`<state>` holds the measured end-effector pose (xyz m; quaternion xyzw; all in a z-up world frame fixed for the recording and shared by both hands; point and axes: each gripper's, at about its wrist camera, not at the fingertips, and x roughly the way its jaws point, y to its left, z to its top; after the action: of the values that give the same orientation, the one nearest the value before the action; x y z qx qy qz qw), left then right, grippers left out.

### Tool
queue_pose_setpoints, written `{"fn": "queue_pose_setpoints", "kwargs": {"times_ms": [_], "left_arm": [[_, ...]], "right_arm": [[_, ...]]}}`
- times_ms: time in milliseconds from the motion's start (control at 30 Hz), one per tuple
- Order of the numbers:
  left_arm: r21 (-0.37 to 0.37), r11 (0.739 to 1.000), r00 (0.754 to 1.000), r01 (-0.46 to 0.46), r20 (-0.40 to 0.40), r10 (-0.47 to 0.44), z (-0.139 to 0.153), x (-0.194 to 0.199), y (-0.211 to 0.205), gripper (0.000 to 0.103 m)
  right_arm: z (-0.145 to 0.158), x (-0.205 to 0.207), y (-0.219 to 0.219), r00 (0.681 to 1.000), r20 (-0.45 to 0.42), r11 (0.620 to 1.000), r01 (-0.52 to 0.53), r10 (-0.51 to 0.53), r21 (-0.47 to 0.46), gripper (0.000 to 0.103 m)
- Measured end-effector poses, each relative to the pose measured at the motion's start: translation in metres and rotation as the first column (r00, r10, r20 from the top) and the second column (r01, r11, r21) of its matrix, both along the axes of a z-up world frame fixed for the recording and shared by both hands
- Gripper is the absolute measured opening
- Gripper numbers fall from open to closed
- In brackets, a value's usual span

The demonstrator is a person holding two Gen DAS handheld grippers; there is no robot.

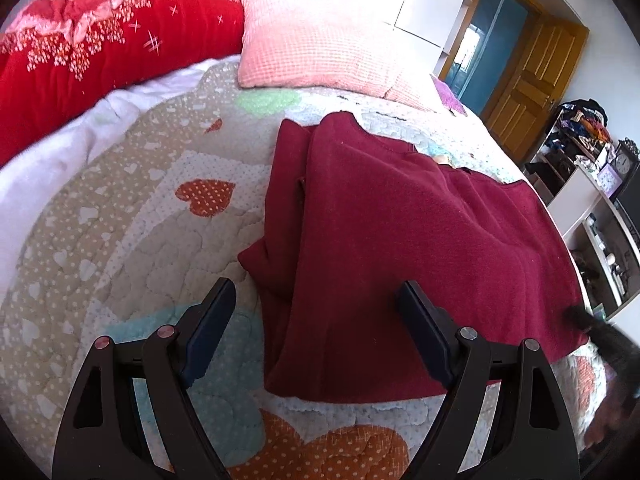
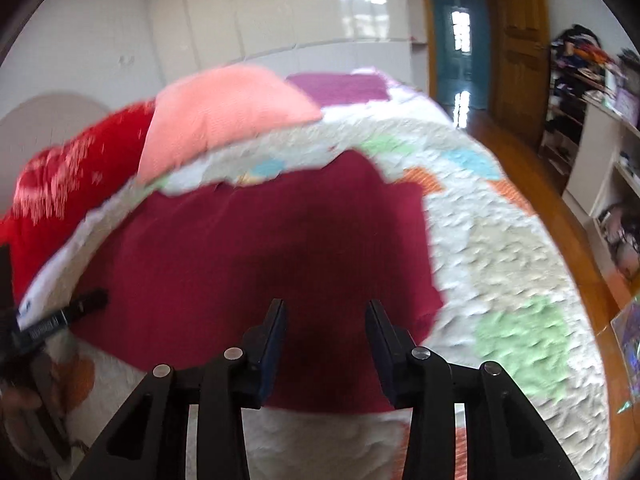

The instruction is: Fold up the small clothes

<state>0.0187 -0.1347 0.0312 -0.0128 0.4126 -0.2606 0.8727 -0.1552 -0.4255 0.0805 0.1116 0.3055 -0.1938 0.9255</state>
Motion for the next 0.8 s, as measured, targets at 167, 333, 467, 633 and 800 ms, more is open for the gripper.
{"fn": "queue_pose_setpoints", "kwargs": {"times_ms": [167, 333, 467, 633, 800], "left_arm": [[-0.008, 1.000, 0.999, 0.012, 0.036, -0.011, 0.010, -0.009, 0.002, 0.084], [0.004, 1.000, 0.998, 0.031, 0.062, -0.031, 0.015, -0.018, 0.002, 0.084], [0.036, 0.998, 0.992, 0.055, 0.112, -0.059, 0.021, -0.030, -0.003, 0.084], [0.064, 0.995, 0.987, 0.081, 0.136, -0.089, 0.025, -0.039, -0.005, 0.084], [0.045, 0.997, 0.988, 0.068, 0.136, -0.074, 0.028, -0.038, 0.001, 0.084]], "right_arm": [[-0.021, 0.010, 0.012, 0.996, -0.081, 0.999, 0.047, -0.046, 0.015, 0.042], [-0.014, -0.003, 0.030, 0.998, -0.050, 0.999, 0.028, -0.026, 0.025, 0.046], [-0.013, -0.011, 0.044, 0.999, -0.004, 0.998, 0.050, -0.050, 0.045, 0.048], [-0.009, -0.001, 0.069, 0.999, -0.005, 0.999, 0.038, -0.038, -0.014, 0.048], [-0.011, 0.004, 0.076, 1.000, -0.015, 1.000, 0.025, -0.025, -0.002, 0.049]]}}
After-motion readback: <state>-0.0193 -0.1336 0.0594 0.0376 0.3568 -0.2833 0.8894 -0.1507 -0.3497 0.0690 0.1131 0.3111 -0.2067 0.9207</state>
